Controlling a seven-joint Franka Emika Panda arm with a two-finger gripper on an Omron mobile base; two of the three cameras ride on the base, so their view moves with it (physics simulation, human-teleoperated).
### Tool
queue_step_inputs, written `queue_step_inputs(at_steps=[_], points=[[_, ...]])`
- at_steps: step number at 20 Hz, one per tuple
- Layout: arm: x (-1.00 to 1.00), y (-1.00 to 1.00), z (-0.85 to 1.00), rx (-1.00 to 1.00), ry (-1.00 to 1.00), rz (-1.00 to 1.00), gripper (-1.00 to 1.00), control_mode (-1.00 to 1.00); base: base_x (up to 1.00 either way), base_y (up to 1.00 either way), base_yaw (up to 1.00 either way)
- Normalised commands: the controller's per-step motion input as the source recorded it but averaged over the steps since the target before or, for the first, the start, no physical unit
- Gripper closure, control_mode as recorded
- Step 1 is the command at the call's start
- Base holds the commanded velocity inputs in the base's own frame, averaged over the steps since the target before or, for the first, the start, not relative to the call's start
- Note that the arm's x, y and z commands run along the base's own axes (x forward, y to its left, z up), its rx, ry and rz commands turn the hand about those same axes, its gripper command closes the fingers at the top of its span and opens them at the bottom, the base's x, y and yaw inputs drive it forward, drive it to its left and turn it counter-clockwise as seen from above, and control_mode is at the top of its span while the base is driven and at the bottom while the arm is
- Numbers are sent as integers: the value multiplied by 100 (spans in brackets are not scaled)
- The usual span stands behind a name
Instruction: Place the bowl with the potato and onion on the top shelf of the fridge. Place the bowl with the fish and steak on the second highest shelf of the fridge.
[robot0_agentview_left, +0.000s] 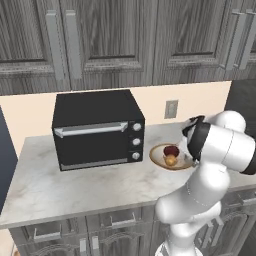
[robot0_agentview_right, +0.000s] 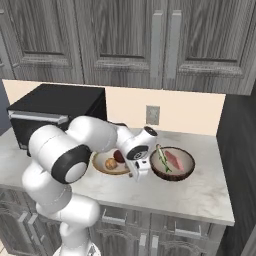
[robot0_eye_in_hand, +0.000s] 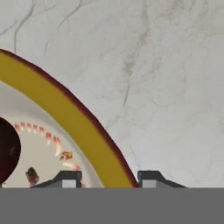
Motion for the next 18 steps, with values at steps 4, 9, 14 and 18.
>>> queue_step_inputs(at_steps=[4, 9, 14, 18], points=[[-35, 0, 66, 13, -18, -8, 100, -100, 0, 0, 0], [-71, 0, 94, 13, -16, -7, 100, -100, 0, 0, 0], [-100, 6, 100, 9, -5, -6, 100, -100, 0, 0, 0], [-100, 22, 100, 6, 0, -1, 100, -100, 0, 0, 0]])
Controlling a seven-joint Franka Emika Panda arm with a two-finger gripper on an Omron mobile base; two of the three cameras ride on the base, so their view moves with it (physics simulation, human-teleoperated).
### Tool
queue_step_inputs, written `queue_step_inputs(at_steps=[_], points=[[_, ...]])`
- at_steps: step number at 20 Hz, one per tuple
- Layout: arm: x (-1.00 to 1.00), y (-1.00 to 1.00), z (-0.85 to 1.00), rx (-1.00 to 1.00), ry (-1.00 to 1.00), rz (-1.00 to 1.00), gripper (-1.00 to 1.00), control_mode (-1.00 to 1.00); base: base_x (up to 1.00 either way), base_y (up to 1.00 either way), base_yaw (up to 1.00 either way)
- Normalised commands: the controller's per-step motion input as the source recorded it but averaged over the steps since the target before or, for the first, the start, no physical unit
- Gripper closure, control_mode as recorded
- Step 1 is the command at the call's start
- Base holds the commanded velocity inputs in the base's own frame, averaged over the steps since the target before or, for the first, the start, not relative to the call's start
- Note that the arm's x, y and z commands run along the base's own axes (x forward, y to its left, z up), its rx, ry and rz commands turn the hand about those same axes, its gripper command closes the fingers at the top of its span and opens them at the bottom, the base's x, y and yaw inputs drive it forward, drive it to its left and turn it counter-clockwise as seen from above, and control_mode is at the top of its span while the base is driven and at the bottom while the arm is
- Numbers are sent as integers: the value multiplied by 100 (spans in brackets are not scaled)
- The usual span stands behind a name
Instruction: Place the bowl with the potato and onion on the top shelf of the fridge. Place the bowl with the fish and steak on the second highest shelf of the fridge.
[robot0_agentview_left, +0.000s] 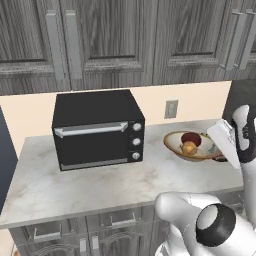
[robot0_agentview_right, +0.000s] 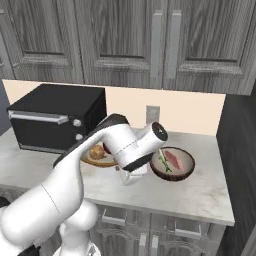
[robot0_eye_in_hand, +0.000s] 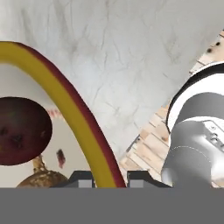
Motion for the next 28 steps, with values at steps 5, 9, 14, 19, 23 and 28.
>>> queue_step_inputs(at_steps=[5, 9, 14, 19, 23, 28], points=[[-100, 43, 92, 1, -5, 0, 100, -100, 0, 0, 0], [-100, 75, 27, -3, -18, 0, 100, -100, 0, 0, 0], [-49, 59, -5, -5, -19, 0, 100, -100, 0, 0, 0], [-4, 0, 0, 0, 0, 0, 100, -100, 0, 0, 0], [0, 0, 0, 0, 0, 0, 100, 100, -49, -16, 0], [0, 0, 0, 0, 0, 0, 100, 100, -61, -14, 0]])
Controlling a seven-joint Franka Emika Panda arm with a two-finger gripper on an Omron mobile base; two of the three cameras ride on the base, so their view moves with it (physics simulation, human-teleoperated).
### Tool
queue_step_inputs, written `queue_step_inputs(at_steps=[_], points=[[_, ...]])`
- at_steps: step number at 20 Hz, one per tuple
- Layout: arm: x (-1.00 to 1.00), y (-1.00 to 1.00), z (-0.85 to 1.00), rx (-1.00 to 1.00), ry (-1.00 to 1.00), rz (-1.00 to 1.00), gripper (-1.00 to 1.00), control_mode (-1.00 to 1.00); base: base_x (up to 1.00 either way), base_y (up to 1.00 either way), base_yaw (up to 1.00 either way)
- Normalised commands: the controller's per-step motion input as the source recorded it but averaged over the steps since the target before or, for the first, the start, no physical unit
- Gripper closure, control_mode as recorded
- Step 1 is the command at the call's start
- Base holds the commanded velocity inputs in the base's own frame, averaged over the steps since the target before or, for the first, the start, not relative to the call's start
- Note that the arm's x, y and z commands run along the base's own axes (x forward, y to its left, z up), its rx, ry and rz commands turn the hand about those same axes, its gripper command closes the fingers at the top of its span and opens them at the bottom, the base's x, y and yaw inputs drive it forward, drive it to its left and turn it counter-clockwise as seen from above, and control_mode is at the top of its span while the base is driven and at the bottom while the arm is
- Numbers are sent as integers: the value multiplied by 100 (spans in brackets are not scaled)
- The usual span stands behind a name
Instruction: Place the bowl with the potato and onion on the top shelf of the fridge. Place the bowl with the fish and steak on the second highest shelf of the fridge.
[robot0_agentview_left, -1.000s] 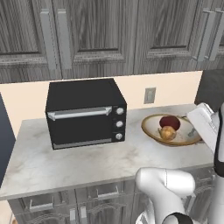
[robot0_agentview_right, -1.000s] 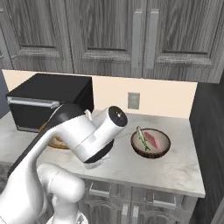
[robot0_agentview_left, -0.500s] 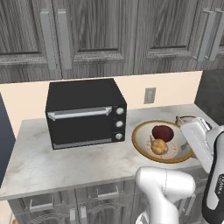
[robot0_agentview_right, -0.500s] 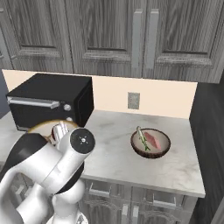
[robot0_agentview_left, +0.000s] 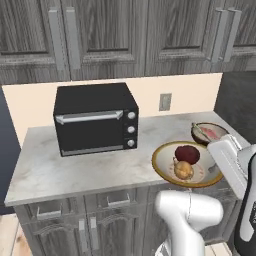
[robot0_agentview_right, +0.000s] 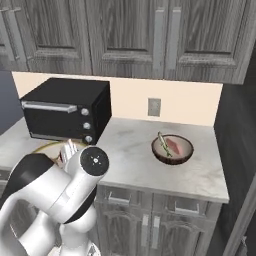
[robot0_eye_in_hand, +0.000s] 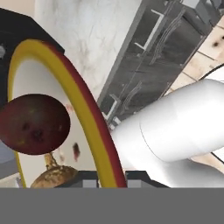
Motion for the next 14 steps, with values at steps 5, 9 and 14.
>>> queue_step_inputs(at_steps=[5, 9, 14], points=[[0, 0, 0, 0, 0, 0, 100, 100, -47, -17, -14], [0, 0, 0, 0, 0, 0, 100, 100, -59, -37, -28], [0, 0, 0, 0, 0, 0, 100, 100, -53, -77, -41]])
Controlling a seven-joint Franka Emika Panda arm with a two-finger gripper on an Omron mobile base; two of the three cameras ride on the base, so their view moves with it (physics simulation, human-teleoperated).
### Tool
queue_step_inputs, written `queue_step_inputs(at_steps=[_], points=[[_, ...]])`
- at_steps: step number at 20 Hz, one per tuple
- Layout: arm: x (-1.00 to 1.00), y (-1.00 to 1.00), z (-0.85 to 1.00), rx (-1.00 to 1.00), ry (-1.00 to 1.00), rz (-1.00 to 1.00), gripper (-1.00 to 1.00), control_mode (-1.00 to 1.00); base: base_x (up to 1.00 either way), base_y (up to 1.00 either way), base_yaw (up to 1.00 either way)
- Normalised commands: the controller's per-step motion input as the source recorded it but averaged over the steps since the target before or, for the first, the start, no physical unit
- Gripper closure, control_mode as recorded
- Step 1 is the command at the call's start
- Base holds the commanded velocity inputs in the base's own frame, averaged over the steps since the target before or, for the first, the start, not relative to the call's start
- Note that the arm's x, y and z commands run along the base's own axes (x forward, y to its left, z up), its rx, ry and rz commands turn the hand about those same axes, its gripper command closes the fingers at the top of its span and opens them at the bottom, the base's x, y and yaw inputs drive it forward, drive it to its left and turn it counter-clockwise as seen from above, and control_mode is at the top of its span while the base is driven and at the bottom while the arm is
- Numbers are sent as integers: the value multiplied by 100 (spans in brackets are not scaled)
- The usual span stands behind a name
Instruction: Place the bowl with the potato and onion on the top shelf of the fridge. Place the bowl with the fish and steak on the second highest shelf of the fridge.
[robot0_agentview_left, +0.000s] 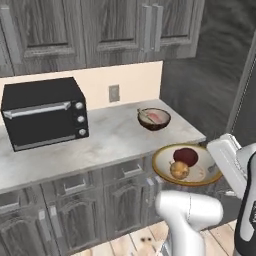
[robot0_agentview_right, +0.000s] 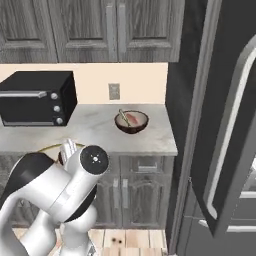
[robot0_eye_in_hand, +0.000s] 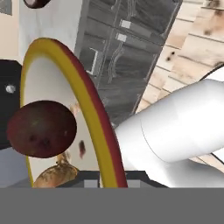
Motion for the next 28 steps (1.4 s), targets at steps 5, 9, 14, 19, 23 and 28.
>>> queue_step_inputs(at_steps=[5, 9, 14, 19, 23, 28], points=[[0, 0, 0, 0, 0, 0, 100, 100, -7, -100, -52], [0, 0, 0, 0, 0, 0, 100, 100, -10, -100, -48], [0, 0, 0, 0, 0, 0, 100, 100, -23, -100, -40], [0, 0, 0, 0, 0, 0, 100, 100, 53, -100, -24], [0, 0, 0, 0, 0, 0, 100, 100, 100, -63, 17], [0, 0, 0, 0, 0, 0, 100, 100, 49, -49, 71]])
